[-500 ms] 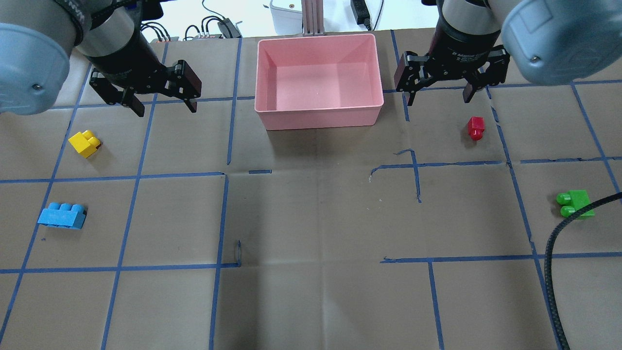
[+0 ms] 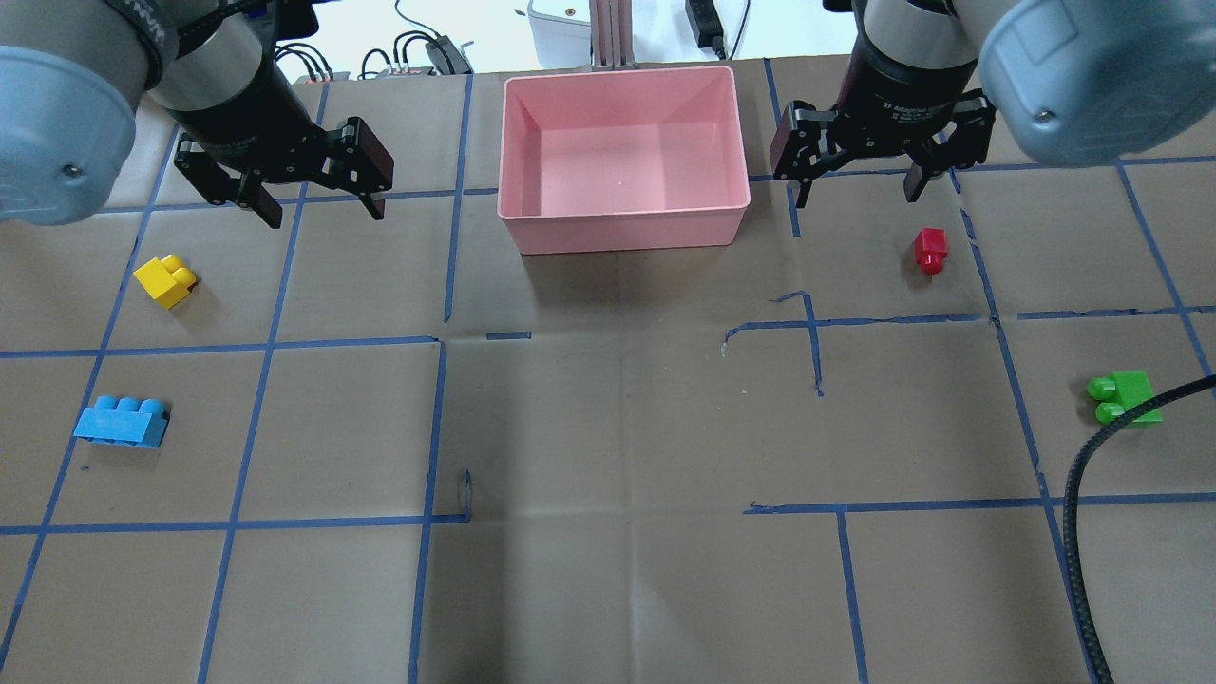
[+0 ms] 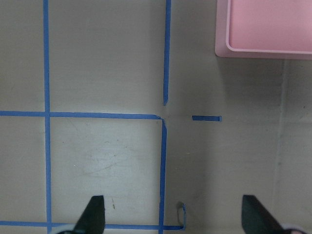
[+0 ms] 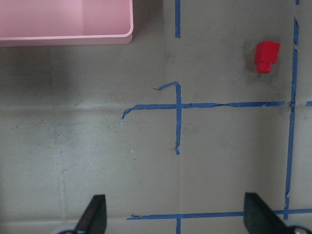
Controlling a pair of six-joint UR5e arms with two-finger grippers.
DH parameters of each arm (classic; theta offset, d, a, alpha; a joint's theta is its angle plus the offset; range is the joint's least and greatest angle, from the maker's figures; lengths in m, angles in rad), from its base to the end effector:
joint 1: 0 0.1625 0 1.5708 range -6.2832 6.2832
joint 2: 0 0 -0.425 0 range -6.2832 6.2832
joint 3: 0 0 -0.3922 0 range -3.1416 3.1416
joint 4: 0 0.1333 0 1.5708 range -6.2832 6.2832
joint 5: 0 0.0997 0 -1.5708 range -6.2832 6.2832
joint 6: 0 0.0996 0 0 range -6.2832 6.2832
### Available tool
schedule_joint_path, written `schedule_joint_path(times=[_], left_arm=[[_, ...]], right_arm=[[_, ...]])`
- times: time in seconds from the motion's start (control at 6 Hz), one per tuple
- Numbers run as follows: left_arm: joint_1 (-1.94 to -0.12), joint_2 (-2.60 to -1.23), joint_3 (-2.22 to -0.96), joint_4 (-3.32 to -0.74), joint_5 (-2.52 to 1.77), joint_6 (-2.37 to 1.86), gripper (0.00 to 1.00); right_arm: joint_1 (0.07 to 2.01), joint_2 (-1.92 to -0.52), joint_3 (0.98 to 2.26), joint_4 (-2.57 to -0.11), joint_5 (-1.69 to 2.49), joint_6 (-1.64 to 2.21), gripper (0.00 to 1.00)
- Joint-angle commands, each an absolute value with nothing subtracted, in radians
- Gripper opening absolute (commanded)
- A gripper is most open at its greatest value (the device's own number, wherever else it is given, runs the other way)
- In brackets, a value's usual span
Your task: Put all blocks into box
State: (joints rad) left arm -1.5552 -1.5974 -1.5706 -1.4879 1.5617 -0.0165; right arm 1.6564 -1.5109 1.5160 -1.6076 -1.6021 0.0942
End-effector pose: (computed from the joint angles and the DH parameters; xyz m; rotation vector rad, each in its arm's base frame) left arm -0.1263 -0.5106 0.4832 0.0499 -3.1308 0.0885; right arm 0.1742 -0.5074 0.4884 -0.0142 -3.1128 0.0535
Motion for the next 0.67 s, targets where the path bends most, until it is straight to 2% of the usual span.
schedule_joint_path(times=[0.0,0.17,0.5], left_arm=[[-1.548,-1.582,-1.585,-1.486,1.569,-0.003,1.0],[-1.516,-1.58,-1.586,-1.488,1.58,-0.002,1.0],[-1.266,-1.574,-1.598,-1.493,1.575,0.177,1.0]], right_arm=[[1.648,-1.509,1.52,-1.611,-1.605,0.081,1.0],[1.622,-1.509,1.52,-1.611,-1.608,0.077,1.0],[1.452,-1.522,1.522,-1.606,-1.615,-0.112,1.0]])
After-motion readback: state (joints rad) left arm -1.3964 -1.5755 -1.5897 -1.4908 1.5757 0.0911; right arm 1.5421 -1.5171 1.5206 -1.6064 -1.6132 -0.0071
